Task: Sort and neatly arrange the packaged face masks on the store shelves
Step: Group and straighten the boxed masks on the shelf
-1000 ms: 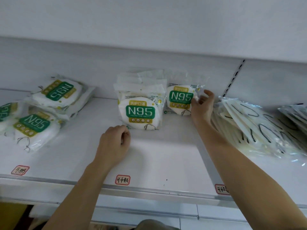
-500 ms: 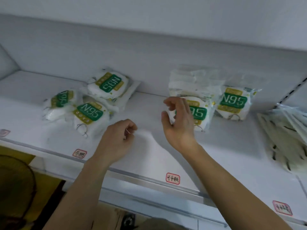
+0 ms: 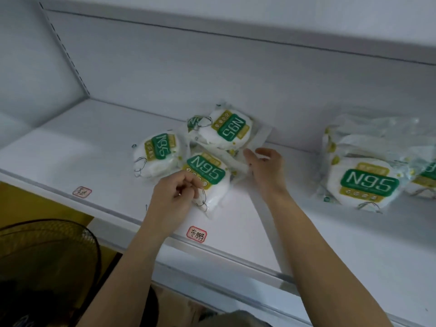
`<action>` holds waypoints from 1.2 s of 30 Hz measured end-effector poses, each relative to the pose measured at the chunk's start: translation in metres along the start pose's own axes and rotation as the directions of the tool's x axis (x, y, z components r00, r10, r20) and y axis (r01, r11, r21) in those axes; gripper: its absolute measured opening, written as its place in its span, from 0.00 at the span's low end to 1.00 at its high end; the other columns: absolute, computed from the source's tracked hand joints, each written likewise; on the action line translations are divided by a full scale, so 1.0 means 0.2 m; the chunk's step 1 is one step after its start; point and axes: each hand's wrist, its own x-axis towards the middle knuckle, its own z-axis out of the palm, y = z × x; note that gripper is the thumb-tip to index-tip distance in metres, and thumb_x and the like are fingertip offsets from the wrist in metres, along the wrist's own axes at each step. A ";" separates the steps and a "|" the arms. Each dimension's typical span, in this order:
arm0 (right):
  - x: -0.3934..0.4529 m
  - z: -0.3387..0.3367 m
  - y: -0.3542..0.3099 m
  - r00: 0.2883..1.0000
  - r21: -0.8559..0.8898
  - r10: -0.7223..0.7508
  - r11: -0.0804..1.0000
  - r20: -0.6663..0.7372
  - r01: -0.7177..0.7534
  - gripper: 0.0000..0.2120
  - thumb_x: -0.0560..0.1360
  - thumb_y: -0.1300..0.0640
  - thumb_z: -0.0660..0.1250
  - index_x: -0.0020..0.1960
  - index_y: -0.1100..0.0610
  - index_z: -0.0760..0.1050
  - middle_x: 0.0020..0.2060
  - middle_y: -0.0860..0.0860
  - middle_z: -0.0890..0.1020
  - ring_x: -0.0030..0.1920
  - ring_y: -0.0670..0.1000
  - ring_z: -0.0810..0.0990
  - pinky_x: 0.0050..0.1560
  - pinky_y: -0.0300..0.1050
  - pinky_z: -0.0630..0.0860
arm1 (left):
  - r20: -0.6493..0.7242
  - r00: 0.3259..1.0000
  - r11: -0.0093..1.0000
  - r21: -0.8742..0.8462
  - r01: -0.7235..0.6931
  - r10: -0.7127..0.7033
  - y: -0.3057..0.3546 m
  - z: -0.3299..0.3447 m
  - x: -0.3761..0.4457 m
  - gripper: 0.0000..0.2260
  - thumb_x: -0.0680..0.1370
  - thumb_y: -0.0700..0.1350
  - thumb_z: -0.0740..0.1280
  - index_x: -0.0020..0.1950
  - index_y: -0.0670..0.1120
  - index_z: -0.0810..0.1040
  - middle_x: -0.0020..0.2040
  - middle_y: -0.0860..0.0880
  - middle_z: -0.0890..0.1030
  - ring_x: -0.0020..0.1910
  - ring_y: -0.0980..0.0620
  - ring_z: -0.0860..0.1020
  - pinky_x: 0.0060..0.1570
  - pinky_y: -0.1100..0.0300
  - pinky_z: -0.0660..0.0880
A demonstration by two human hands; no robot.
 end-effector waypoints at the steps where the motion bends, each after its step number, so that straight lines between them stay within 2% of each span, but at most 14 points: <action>1: 0.02 0.00 -0.01 0.997 0.068 0.068 0.995 0.025 -0.069 0.26 0.69 0.44 0.79 0.62 0.54 0.78 0.46 0.51 0.86 0.42 0.49 0.83 0.44 0.47 0.80 | 0.002 1.000 1.000 0.000 -0.009 0.009 -0.01 0.00 0.03 0.20 0.75 0.31 0.60 0.41 0.56 0.81 0.37 0.51 0.83 0.38 0.55 0.80 0.42 0.57 0.75; 4: 0.07 0.02 0.00 0.991 0.174 0.129 0.976 0.023 -0.131 0.24 0.59 0.46 0.80 0.53 0.48 0.78 0.48 0.51 0.86 0.47 0.52 0.85 0.50 0.51 0.84 | 0.085 0.996 0.994 0.104 -0.029 0.020 -0.01 0.02 0.09 0.14 0.78 0.35 0.63 0.46 0.54 0.80 0.38 0.53 0.83 0.37 0.57 0.80 0.37 0.62 0.75; 6: 0.03 0.03 -0.02 0.998 0.190 0.046 0.981 -0.038 -0.038 0.07 0.66 0.53 0.76 0.41 0.50 0.79 0.36 0.45 0.84 0.38 0.47 0.81 0.39 0.45 0.79 | 0.150 0.989 0.981 0.190 -0.048 0.020 -0.01 0.05 0.11 0.11 0.79 0.38 0.66 0.52 0.54 0.79 0.40 0.55 0.82 0.37 0.58 0.80 0.35 0.67 0.74; 8: -0.01 0.02 -0.06 0.987 0.227 -0.059 0.970 -0.152 0.093 0.09 0.73 0.62 0.70 0.35 0.53 0.78 0.28 0.42 0.77 0.31 0.44 0.73 0.33 0.41 0.70 | 0.147 0.989 0.976 0.213 -0.048 0.017 -0.03 0.07 0.12 0.11 0.78 0.38 0.66 0.56 0.54 0.78 0.38 0.55 0.81 0.36 0.59 0.79 0.34 0.68 0.72; 10: -0.04 -0.03 -0.11 0.967 0.326 -0.114 0.927 -0.229 0.186 0.09 0.76 0.65 0.66 0.38 0.57 0.77 0.30 0.45 0.77 0.34 0.45 0.73 0.36 0.42 0.70 | 0.129 0.991 0.975 0.219 -0.047 0.019 -0.03 0.08 0.14 0.11 0.78 0.39 0.67 0.55 0.54 0.77 0.35 0.54 0.80 0.34 0.57 0.78 0.32 0.68 0.70; 14: -0.14 -0.20 -0.26 0.993 0.663 -0.104 0.740 -0.051 0.112 0.08 0.80 0.66 0.61 0.46 0.56 0.74 0.45 0.55 0.82 0.46 0.54 0.81 0.46 0.50 0.79 | 0.100 0.993 0.955 0.283 -0.086 0.059 -0.01 0.09 0.16 0.05 0.79 0.44 0.68 0.53 0.52 0.79 0.31 0.57 0.79 0.31 0.57 0.78 0.34 0.61 0.71; 16: -0.22 -0.31 -0.32 0.987 0.727 -0.158 0.679 0.013 0.099 0.07 0.80 0.66 0.60 0.48 0.58 0.75 0.50 0.59 0.83 0.48 0.56 0.84 0.43 0.47 0.80 | 0.053 0.991 0.971 0.200 -0.134 0.126 0.05 0.09 0.16 0.04 0.81 0.48 0.66 0.55 0.52 0.78 0.31 0.56 0.80 0.31 0.57 0.78 0.35 0.59 0.73; 18: -0.32 -0.41 -0.35 0.986 0.758 -0.156 0.649 0.050 0.064 0.10 0.81 0.65 0.59 0.45 0.56 0.75 0.48 0.59 0.84 0.46 0.55 0.85 0.39 0.44 0.79 | 0.001 0.994 0.989 -0.098 -0.109 0.110 0.12 0.12 0.15 0.10 0.80 0.53 0.64 0.59 0.53 0.78 0.40 0.57 0.84 0.38 0.58 0.82 0.40 0.61 0.77; 21: -0.42 -0.55 -0.33 0.993 0.757 -0.113 0.652 0.042 0.043 0.16 0.83 0.64 0.60 0.39 0.56 0.77 0.41 0.57 0.86 0.41 0.53 0.87 0.37 0.42 0.81 | 0.194 0.981 0.773 -0.620 0.132 -0.012 0.22 0.23 0.17 0.20 0.78 0.55 0.65 0.66 0.46 0.77 0.58 0.50 0.85 0.58 0.50 0.83 0.58 0.50 0.79; 23: -0.45 -0.62 -0.31 0.993 0.725 -0.114 0.684 0.000 0.079 0.14 0.83 0.65 0.61 0.40 0.57 0.77 0.40 0.56 0.86 0.41 0.53 0.87 0.37 0.43 0.82 | 0.364 0.931 0.552 -0.780 0.295 0.017 0.28 0.31 0.16 0.19 0.80 0.50 0.67 0.68 0.41 0.77 0.64 0.43 0.83 0.64 0.43 0.81 0.62 0.45 0.78; 26: -0.46 -0.77 -0.22 0.982 0.640 -0.107 0.746 -0.157 0.184 0.14 0.82 0.64 0.65 0.39 0.55 0.82 0.37 0.53 0.85 0.39 0.50 0.85 0.37 0.43 0.81 | 0.462 0.886 0.407 -0.816 0.410 0.034 0.36 0.45 0.10 0.12 0.80 0.46 0.65 0.59 0.42 0.82 0.59 0.41 0.84 0.61 0.43 0.82 0.61 0.46 0.80; 30: -0.50 -1.03 -0.10 0.929 0.420 -0.131 0.864 -0.346 0.278 0.08 0.80 0.63 0.69 0.43 0.57 0.84 0.38 0.55 0.87 0.39 0.51 0.87 0.32 0.41 0.79 | 0.478 0.878 0.404 -0.798 0.446 -0.024 0.44 0.66 0.00 0.15 0.81 0.49 0.62 0.43 0.48 0.88 0.48 0.47 0.87 0.52 0.48 0.84 0.56 0.49 0.80; 32: -0.51 -1.15 -0.05 0.919 0.403 -0.125 0.871 -0.374 0.283 0.04 0.80 0.64 0.69 0.50 0.60 0.83 0.39 0.56 0.88 0.38 0.52 0.88 0.34 0.40 0.80 | 0.511 0.857 0.363 -0.789 0.496 -0.062 0.48 0.77 -0.05 0.19 0.84 0.50 0.59 0.44 0.49 0.89 0.52 0.46 0.87 0.55 0.46 0.84 0.62 0.43 0.77; 36: -0.52 -1.42 0.05 0.942 0.428 -0.126 0.866 -0.311 0.257 0.11 0.83 0.67 0.63 0.60 0.59 0.80 0.44 0.56 0.88 0.46 0.54 0.88 0.46 0.41 0.83 | 0.553 0.822 0.256 -0.782 0.568 -0.135 0.61 0.96 -0.16 0.22 0.86 0.50 0.56 0.49 0.47 0.89 0.60 0.42 0.85 0.60 0.42 0.83 0.65 0.39 0.74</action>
